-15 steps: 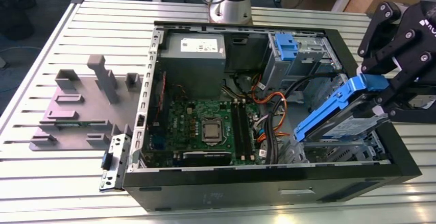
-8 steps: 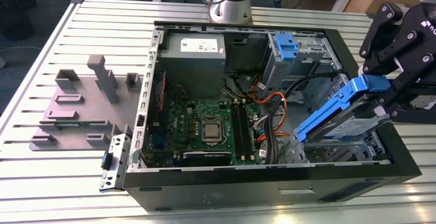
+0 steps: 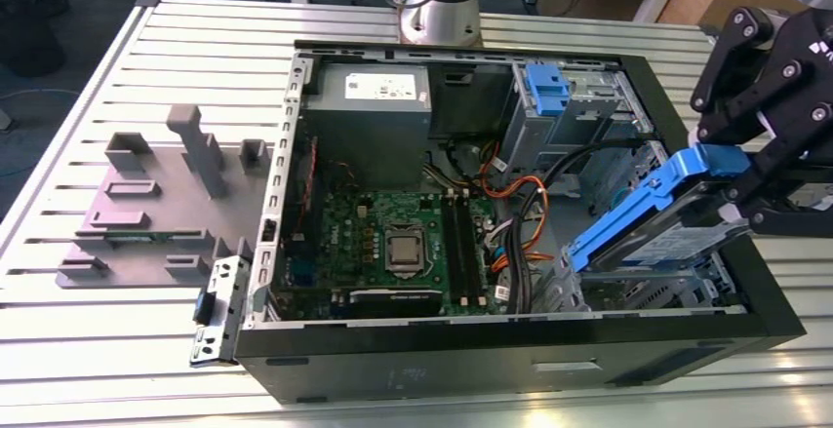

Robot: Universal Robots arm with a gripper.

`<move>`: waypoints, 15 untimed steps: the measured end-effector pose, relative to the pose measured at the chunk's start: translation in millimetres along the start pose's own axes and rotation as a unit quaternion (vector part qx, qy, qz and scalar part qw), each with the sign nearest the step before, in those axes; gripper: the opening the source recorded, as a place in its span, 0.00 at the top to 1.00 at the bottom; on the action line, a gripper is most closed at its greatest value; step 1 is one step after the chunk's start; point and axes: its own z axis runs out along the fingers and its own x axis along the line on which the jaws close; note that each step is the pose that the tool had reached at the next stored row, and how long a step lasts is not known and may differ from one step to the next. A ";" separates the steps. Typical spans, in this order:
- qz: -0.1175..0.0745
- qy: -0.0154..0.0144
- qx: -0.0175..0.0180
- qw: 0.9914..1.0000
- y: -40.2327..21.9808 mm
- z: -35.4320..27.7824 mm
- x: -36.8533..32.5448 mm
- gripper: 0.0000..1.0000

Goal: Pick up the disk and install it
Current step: 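Insert the disk into the insertion slot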

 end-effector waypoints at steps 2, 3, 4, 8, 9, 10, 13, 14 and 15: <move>0.000 0.000 0.000 1.000 -0.1 0.2 0.0 0.63; 0.000 0.000 0.000 1.000 -0.5 0.2 0.0 0.63; 0.000 0.000 0.000 1.000 -0.5 0.2 0.0 0.63; 0.000 0.000 0.000 1.000 -0.7 0.5 0.0 0.63; 0.000 0.000 0.000 1.000 -0.7 0.5 0.1 0.63; 0.000 0.000 0.000 1.000 -0.7 0.6 0.1 0.63; 0.000 0.000 0.000 1.000 -0.8 0.9 0.1 0.63; 0.000 0.000 0.000 1.000 -0.8 1.0 0.1 0.63; 0.000 0.000 0.000 1.000 -1.4 1.2 0.1 0.63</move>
